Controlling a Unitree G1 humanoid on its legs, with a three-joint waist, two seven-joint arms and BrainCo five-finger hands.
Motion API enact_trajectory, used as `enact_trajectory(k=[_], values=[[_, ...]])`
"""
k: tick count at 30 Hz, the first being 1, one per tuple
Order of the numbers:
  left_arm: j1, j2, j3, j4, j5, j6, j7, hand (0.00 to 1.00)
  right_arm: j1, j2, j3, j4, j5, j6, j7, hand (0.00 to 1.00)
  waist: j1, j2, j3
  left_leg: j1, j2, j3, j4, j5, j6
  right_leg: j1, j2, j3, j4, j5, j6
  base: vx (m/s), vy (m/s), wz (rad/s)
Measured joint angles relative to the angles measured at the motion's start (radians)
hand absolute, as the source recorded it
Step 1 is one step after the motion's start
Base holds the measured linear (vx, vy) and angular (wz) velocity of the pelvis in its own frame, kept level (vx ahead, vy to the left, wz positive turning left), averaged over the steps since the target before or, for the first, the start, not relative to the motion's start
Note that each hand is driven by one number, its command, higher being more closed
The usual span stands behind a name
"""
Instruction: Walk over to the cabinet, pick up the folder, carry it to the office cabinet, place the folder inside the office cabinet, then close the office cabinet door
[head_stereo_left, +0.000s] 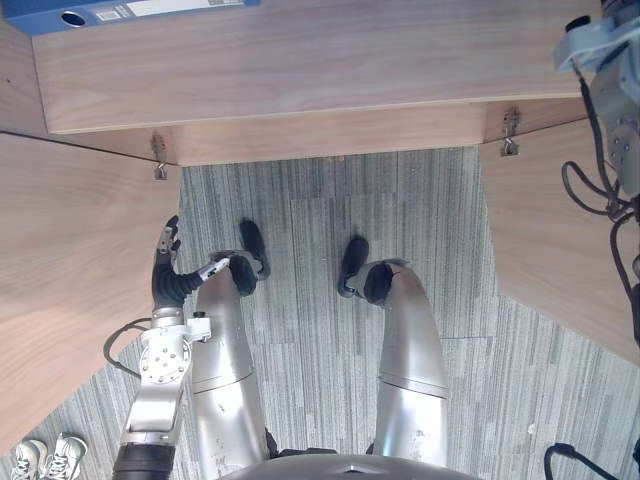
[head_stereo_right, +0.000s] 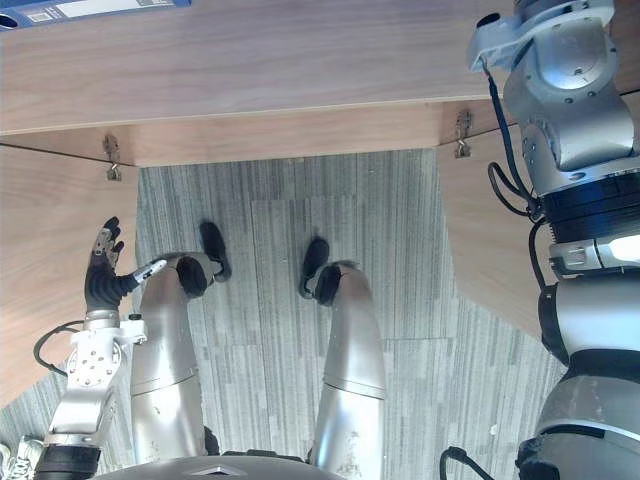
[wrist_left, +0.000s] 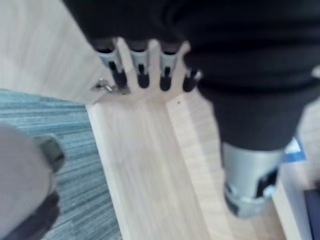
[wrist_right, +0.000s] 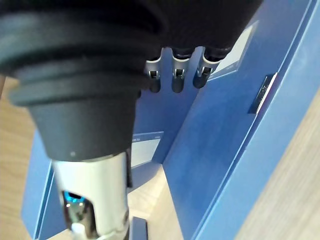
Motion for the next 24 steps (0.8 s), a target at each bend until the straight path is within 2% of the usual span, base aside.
enact_trajectory(k=[3,5,8,20,21,23,24], values=[[-0.027,0.004,0.024,0.000,0.000,0.000,-0.009,0.00,0.030,0.000,0.000,-0.035,-0.073,0.008,0.008,0.00,0.001,-0.007,-0.004,0.001,0.001,0.001,-0.001,0.000,0.000,0.000,0.001,0.000,-0.001,0.000,0.000,0.00,0.000,0.00],[-0.038,0.008,0.044,0.000,0.000,0.001,-0.030,0.00,0.071,0.000,-0.002,-0.071,-0.139,0.022,0.042,0.00,0.002,-0.009,-0.005,0.001,0.001,0.002,-0.001,-0.001,0.000,0.000,0.000,0.000,-0.001,0.000,0.000,0.00,0.000,0.00],[-0.049,0.009,0.065,-0.005,-0.001,0.003,-0.048,0.00,0.129,0.000,-0.008,-0.079,-0.178,0.025,0.077,0.00,0.007,-0.009,-0.005,0.001,0.000,0.002,-0.002,-0.001,0.000,0.000,0.000,0.000,-0.002,0.000,0.000,0.00,0.000,0.00],[-0.047,0.009,0.097,-0.085,-0.002,-0.001,-0.096,0.00,0.411,0.007,-0.121,-0.221,-0.166,0.018,0.197,0.00,0.014,-0.009,-0.005,0.011,-0.003,0.016,-0.019,0.000,-0.001,0.000,-0.005,0.006,-0.005,-0.002,-0.001,0.00,0.002,0.01],[-0.046,0.009,0.097,-0.087,-0.002,-0.004,-0.097,0.00,0.459,0.020,-0.163,-0.257,-0.116,0.010,0.206,1.00,0.014,-0.009,-0.005,0.011,-0.003,0.016,-0.019,0.000,-0.001,0.000,-0.005,0.006,-0.006,-0.002,-0.001,0.00,0.000,0.00],[-0.046,0.009,0.096,-0.087,-0.001,-0.006,-0.104,0.00,0.511,0.050,-0.211,-0.296,-0.083,-0.002,0.215,1.00,0.013,-0.009,-0.005,0.011,-0.004,0.016,-0.020,0.000,-0.001,0.000,-0.005,0.005,-0.007,-0.003,-0.001,0.00,0.000,0.00],[-0.046,0.006,0.096,-0.087,-0.001,-0.007,-0.105,0.00,0.550,0.093,-0.251,-0.328,-0.071,-0.018,0.211,1.00,0.011,-0.009,-0.005,0.011,-0.005,0.016,-0.022,0.000,-0.001,0.000,-0.006,0.005,-0.008,-0.003,0.000,0.00,0.000,0.00]])
